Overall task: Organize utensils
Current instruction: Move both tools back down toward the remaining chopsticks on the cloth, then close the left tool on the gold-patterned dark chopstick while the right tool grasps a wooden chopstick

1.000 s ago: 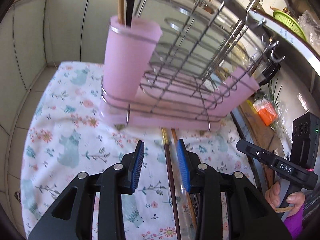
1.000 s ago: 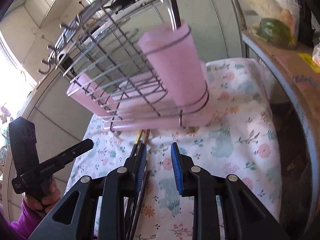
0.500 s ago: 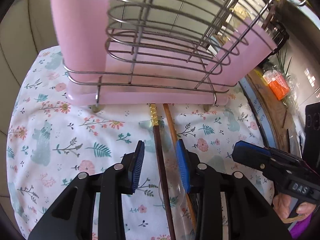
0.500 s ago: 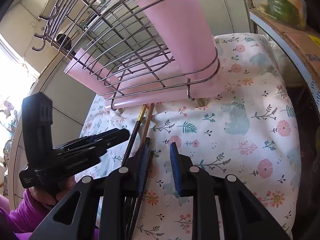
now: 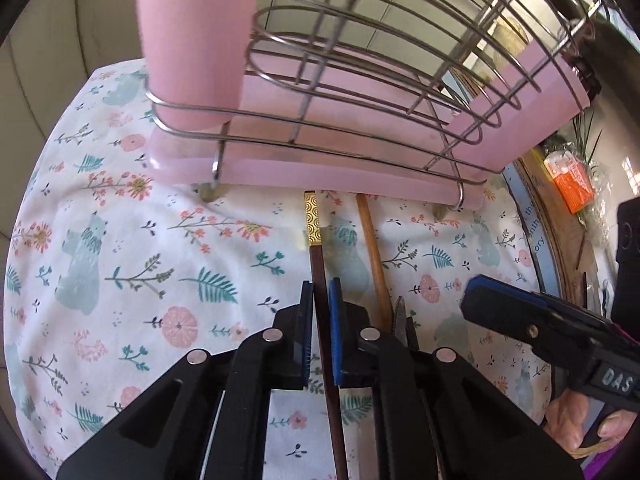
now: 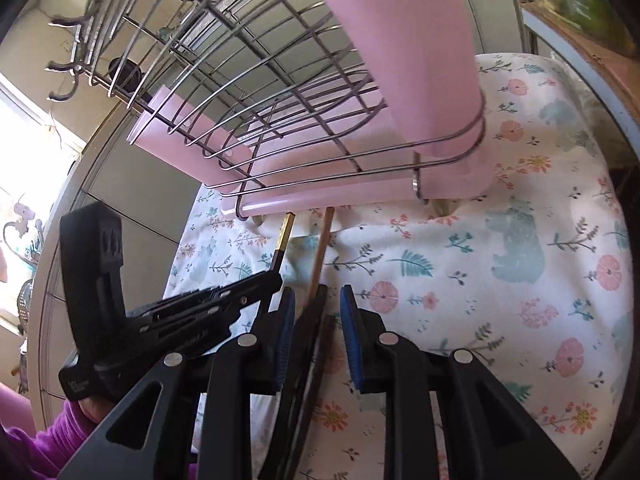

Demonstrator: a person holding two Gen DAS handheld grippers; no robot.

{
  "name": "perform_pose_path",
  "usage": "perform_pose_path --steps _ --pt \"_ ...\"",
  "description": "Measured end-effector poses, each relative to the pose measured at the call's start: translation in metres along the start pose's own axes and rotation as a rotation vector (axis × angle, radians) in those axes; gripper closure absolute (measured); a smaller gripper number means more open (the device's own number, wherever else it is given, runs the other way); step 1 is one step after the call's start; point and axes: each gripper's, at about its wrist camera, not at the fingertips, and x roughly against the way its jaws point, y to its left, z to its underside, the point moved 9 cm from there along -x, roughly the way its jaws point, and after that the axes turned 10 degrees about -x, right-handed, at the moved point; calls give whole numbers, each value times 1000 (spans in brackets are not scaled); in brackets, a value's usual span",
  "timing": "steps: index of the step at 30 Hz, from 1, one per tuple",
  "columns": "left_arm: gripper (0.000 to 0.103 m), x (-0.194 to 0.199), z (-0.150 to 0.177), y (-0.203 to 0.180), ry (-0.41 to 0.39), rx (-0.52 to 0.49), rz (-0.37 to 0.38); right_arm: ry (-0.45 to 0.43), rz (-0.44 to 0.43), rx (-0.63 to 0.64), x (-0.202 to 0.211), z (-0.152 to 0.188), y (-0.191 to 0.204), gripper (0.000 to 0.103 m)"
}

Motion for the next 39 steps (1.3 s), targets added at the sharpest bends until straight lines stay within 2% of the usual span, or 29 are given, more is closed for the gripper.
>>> perform_pose_path --steps 4,13,16,17,19,22,29,39 --pt "96 11 6 9 -9 17 8 35 8 -30 -23 -7 7 80" --pt "96 17 11 25 -26 37 33 66 146 -39 -66 -17 7 80" --pt "96 23 14 33 -27 38 38 57 156 -70 -71 -18 2 91" --pt "96 21 13 31 -27 39 39 59 144 -84 -71 -18 1 95" --pt "96 21 13 31 -26 43 41 73 90 -142 -70 -17 1 96" --pt "96 20 12 29 -30 43 38 76 57 -150 -64 -15 6 97" --pt "96 20 11 27 -11 28 33 115 70 -141 -67 1 9 97" --pt "94 4 4 19 88 -38 12 158 109 -66 -73 2 9 95"
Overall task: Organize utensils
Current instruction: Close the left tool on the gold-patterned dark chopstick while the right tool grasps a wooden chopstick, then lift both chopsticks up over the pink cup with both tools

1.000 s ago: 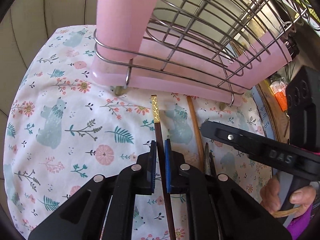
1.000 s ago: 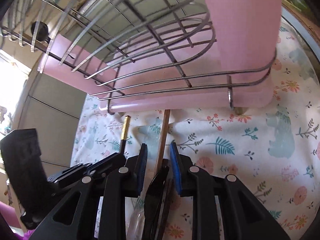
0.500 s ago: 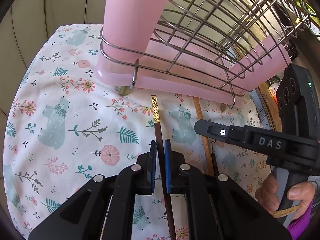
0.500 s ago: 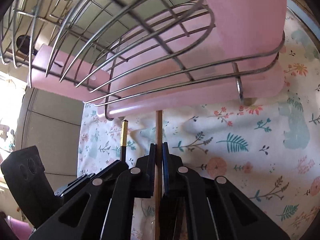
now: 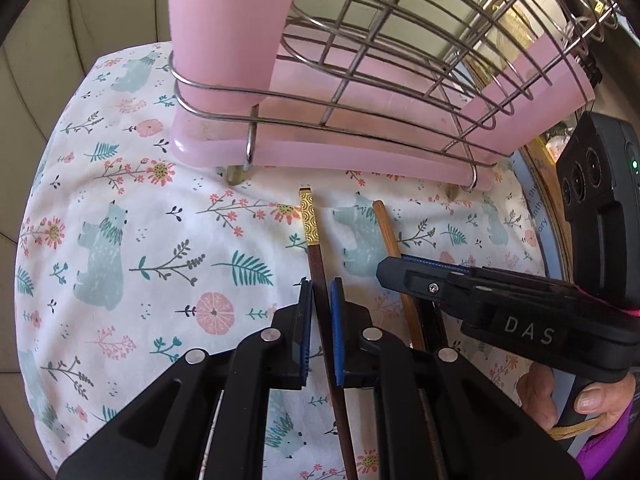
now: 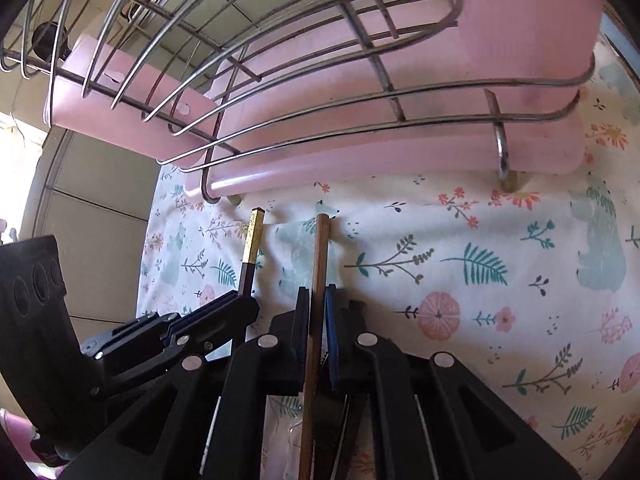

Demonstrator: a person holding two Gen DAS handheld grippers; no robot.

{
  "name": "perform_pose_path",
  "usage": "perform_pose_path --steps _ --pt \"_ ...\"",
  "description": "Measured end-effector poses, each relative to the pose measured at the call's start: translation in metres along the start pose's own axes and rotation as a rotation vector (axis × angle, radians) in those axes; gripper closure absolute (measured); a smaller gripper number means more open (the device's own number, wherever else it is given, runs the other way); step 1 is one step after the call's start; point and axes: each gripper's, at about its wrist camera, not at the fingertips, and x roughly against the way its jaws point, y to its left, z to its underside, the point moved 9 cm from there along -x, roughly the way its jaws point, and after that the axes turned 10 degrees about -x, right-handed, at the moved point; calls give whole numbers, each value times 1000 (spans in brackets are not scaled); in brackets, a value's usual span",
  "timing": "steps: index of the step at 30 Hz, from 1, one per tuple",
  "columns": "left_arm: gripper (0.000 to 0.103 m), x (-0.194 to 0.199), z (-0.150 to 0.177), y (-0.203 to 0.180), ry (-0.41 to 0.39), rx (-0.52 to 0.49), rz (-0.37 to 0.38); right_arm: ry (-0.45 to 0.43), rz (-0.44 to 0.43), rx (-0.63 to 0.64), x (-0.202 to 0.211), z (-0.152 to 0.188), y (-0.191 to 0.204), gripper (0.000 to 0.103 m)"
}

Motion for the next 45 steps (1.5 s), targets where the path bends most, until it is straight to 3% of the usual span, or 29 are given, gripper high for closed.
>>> perform_pose_path --steps 8,16,29,45 --pt "93 -15 -11 3 99 -11 9 21 -16 3 -7 -2 0 95" --pt "93 -12 -12 11 81 38 34 -16 -61 1 5 -3 -2 96" --pt "97 48 -5 3 -92 22 56 -102 -119 35 57 10 6 96" --pt "98 159 -15 -4 -502 3 17 -408 -218 134 182 20 22 97"
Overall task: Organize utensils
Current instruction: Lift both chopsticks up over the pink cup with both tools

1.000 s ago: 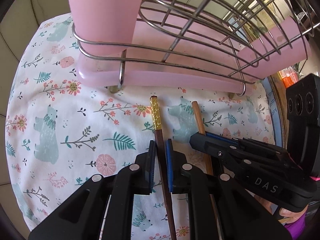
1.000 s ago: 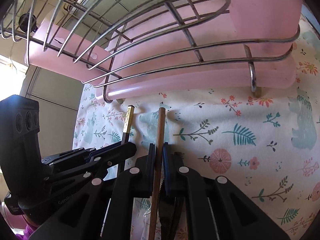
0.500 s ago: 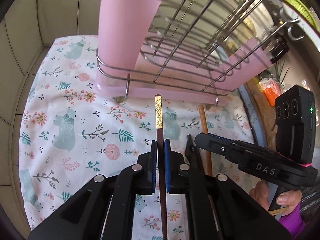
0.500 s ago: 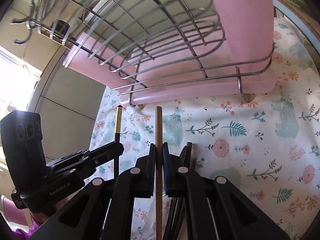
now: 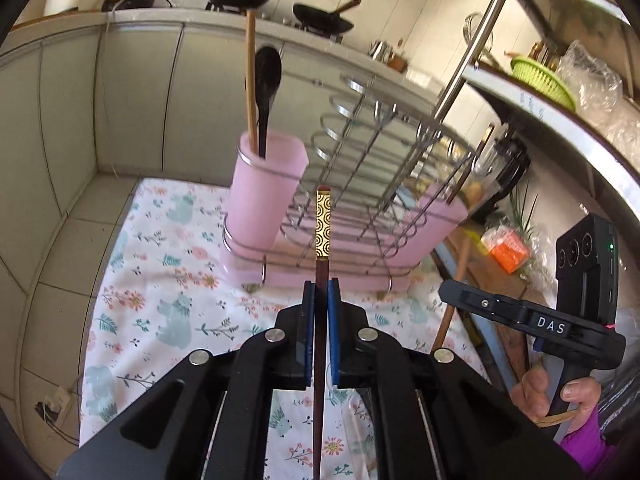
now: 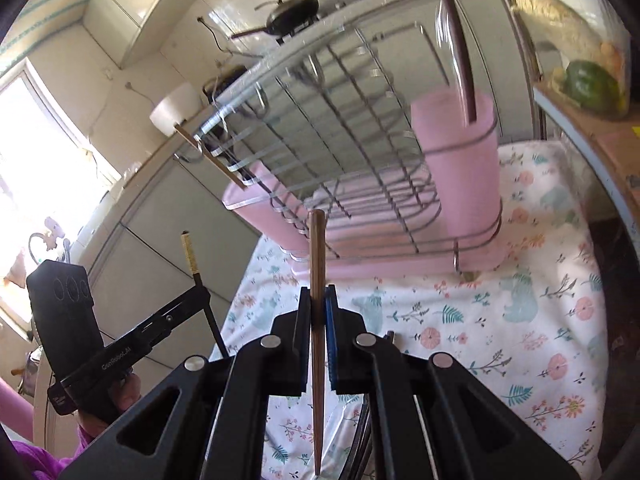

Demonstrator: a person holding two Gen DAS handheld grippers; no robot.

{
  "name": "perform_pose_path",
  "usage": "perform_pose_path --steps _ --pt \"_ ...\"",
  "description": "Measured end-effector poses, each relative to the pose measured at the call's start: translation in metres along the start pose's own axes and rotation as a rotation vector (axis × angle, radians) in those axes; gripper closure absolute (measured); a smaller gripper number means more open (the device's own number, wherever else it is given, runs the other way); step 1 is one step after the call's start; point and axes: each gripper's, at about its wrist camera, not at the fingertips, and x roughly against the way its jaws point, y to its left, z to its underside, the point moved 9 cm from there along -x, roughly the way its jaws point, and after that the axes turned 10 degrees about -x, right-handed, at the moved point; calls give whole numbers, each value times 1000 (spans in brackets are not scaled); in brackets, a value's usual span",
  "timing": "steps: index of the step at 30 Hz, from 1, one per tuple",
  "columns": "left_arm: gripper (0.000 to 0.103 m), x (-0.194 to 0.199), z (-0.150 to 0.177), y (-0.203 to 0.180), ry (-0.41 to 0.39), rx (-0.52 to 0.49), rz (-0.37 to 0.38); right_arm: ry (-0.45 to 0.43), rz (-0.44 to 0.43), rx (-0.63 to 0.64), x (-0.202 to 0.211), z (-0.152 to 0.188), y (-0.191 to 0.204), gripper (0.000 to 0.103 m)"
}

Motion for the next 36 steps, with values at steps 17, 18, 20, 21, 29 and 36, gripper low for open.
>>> perform_pose_path --steps 17,18,20,21,29,36 --pt "98 57 -70 11 -244 51 -11 -289 21 49 80 -80 24 97" --pt "98 60 -75 12 -252 55 -8 -319 22 52 88 -89 26 97" --pt "98 66 -87 15 -273 66 -5 -383 30 63 106 -109 30 97" --pt "98 68 -92 16 -281 71 -3 -410 34 69 113 -117 32 97" --pt "98 89 -141 28 -356 99 -33 -604 77 91 162 -178 40 97" --pt "98 105 -180 43 -437 108 -82 -669 146 109 163 -206 31 97"
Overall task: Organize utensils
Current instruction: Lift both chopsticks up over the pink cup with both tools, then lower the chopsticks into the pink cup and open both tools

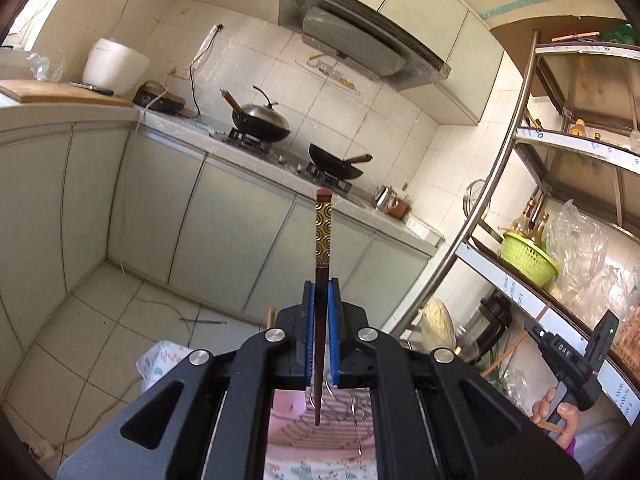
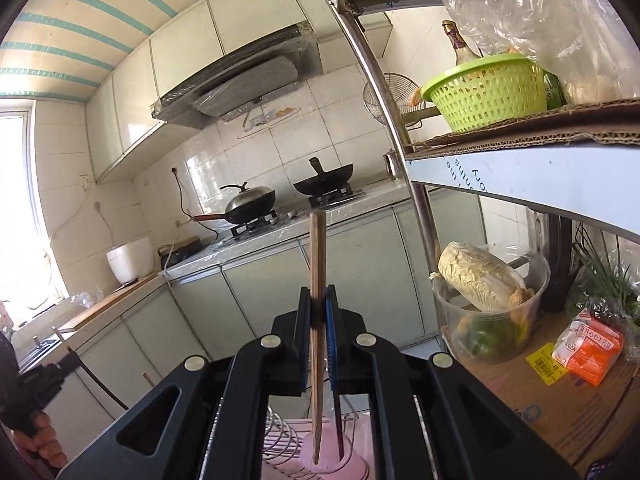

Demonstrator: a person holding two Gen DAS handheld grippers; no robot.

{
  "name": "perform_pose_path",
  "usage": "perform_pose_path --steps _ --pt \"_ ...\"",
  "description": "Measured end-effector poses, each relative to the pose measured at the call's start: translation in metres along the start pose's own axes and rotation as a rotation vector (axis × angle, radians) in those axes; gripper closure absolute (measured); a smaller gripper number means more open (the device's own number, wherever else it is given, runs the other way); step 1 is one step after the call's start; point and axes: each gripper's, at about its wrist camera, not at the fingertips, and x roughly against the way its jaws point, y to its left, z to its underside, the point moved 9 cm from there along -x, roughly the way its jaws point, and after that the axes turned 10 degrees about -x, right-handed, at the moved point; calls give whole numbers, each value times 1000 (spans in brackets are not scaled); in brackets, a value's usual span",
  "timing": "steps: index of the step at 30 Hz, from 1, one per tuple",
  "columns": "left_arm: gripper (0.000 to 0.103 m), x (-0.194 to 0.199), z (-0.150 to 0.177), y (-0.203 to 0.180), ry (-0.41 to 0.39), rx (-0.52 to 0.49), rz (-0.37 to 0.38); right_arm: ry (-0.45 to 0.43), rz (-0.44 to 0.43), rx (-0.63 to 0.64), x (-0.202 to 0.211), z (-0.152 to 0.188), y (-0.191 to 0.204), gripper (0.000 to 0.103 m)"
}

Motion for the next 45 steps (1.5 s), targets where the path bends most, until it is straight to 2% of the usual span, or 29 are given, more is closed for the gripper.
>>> perform_pose_path --steps 4,11,21,29,38,40,42,45 --pt "98 -13 -8 7 -6 -12 -38 27 30 23 -20 9 -6 97" --pt "98 -41 8 13 36 -62 -90 78 64 76 -50 32 -11 97" --pt "98 -72 54 16 189 -110 -91 242 109 93 -77 84 -28 97" --pt "98 -94 95 21 289 -124 -104 323 115 56 -88 113 -38 97" --pt "97 -105 99 28 289 -101 -122 385 77 -7 -95 130 -47 95" --pt "94 -105 99 29 289 -95 -126 405 65 -24 -95 134 -48 92" --pt "77 -104 100 30 289 -89 -124 416 56 -42 -95 137 -49 79" --pt "69 -100 99 30 278 -77 -123 417 49 -56 -90 140 -50 78"
